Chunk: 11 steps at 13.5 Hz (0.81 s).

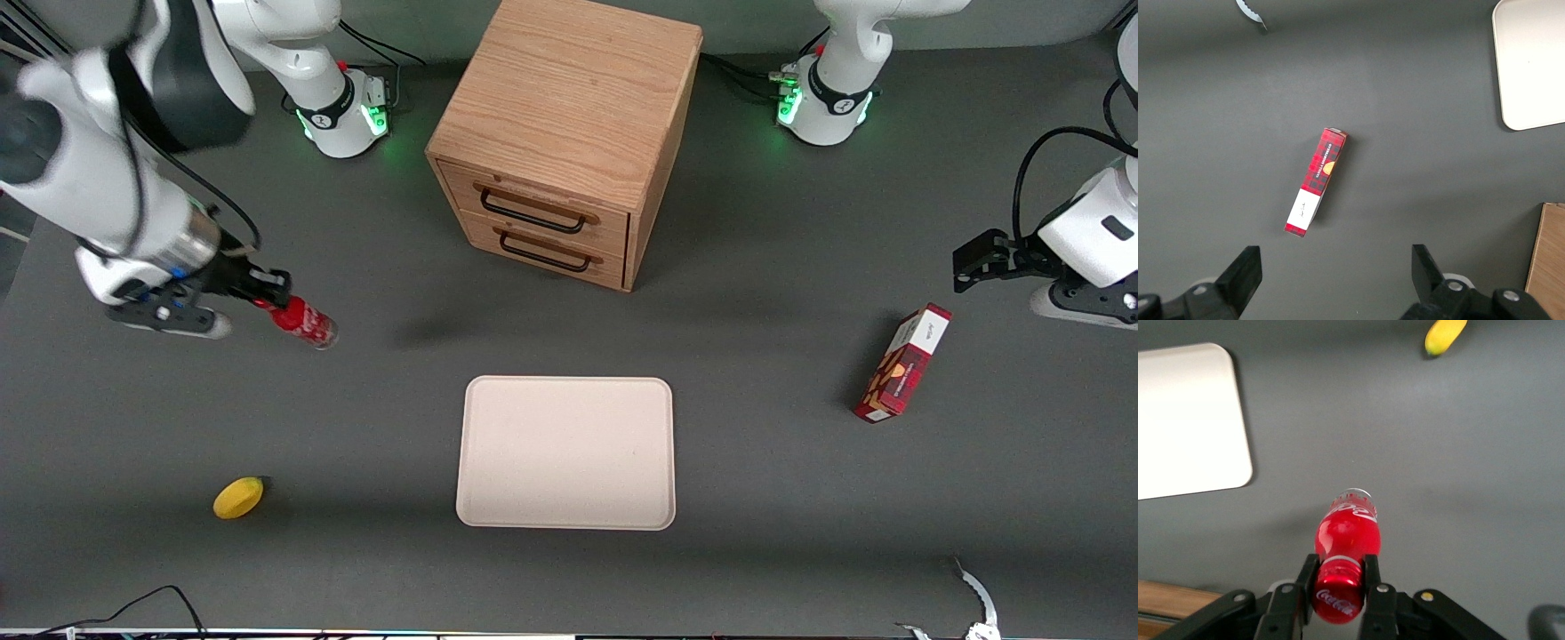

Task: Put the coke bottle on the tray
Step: 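Lift the bottle and carry it toward the cream tray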

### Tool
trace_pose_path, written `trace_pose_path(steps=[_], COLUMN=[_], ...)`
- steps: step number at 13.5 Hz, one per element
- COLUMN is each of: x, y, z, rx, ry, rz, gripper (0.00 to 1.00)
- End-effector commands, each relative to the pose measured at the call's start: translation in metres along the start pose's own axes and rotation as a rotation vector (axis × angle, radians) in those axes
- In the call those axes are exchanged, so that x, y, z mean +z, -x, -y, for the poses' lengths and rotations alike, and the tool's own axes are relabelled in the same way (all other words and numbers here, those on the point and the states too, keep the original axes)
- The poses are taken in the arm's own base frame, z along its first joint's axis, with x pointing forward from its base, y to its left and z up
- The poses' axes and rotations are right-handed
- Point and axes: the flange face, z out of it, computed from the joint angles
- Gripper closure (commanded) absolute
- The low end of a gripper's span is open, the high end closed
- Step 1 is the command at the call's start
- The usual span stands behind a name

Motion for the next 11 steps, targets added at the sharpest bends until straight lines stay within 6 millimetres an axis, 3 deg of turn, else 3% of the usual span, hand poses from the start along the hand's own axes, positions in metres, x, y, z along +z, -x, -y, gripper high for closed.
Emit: trace_pose_path(steps=[1,4,5,7,9,11], x=[-0.059,-0.075,-0.062,-0.025,0.028,0.081], y=[-0.017,-0.048,-0.059,-0.082,-0.107,-0.127], z=[0.044,0.087,0.101,0.135,0.167,0.187], rx=[-0.054,0.027,0.061,0.151,0.242,0.324], ry=[-0.029,-0.093,-0.103,-0.116,-0.149,-0.181], rz=[0.032,0.062,0.064,0.011,-0.032,-0.049], gripper=[1.0,1.0,1.0,1.0,1.0,1.0])
